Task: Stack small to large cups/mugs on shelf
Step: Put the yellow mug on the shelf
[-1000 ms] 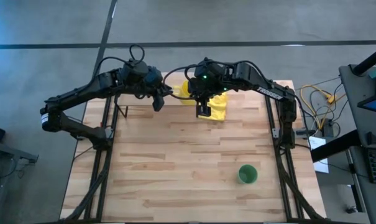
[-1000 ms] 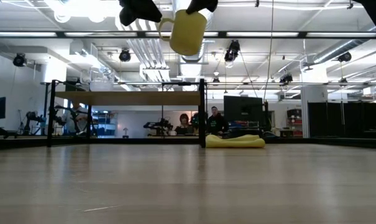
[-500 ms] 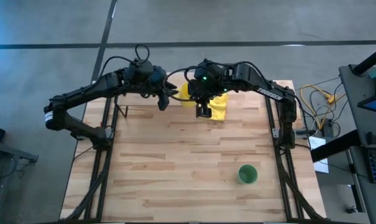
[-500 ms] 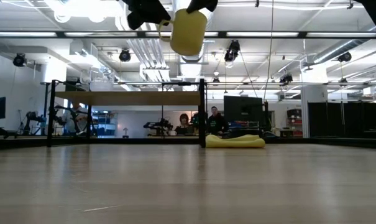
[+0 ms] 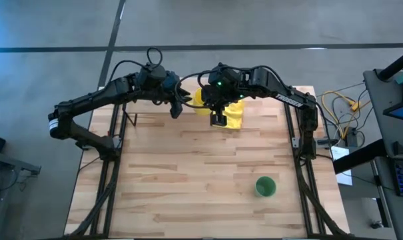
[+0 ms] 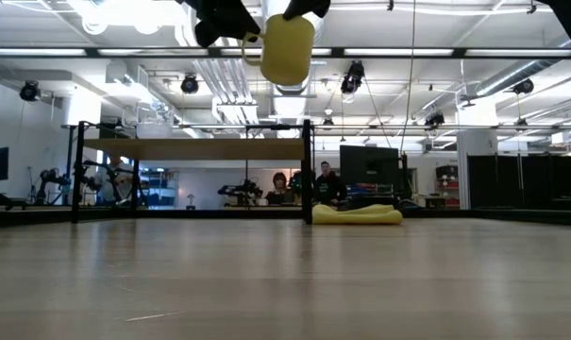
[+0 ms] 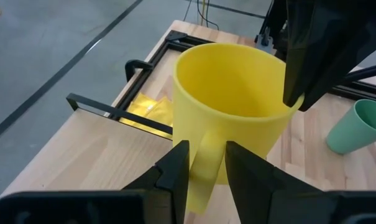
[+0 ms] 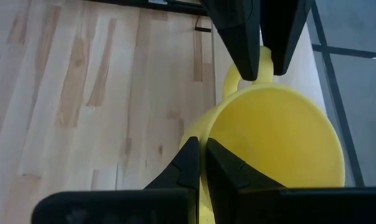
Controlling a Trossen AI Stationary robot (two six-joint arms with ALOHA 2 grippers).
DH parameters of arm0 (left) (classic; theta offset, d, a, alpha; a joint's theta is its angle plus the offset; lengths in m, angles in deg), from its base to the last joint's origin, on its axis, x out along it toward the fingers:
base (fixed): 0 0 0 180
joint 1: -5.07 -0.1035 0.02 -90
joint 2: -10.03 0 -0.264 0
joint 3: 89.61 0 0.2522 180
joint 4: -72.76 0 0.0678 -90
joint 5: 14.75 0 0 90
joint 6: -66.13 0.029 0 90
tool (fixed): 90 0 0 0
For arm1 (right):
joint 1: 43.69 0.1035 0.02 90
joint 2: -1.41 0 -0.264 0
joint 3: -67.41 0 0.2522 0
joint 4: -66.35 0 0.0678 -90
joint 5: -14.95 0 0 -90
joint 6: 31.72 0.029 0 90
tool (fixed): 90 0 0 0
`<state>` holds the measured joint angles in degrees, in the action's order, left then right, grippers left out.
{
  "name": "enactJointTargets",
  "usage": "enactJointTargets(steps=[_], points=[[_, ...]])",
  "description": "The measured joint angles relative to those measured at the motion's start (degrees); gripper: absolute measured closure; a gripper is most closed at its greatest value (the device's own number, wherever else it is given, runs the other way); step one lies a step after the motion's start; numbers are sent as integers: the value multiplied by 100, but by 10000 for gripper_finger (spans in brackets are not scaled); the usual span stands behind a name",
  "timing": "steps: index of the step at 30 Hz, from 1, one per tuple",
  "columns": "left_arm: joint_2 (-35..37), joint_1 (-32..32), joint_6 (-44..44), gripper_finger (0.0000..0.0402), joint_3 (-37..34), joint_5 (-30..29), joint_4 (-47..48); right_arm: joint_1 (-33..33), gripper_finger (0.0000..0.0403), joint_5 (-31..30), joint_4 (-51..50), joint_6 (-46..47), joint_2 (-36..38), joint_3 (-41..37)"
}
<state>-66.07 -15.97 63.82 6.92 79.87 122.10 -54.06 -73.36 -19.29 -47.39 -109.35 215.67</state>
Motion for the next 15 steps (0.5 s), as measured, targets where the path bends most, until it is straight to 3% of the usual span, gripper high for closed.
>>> enactJointTargets(steps=[15], points=[[0, 0, 5, 315, -18, 157, 138, 2, 394, -6, 23, -4, 0, -1]])
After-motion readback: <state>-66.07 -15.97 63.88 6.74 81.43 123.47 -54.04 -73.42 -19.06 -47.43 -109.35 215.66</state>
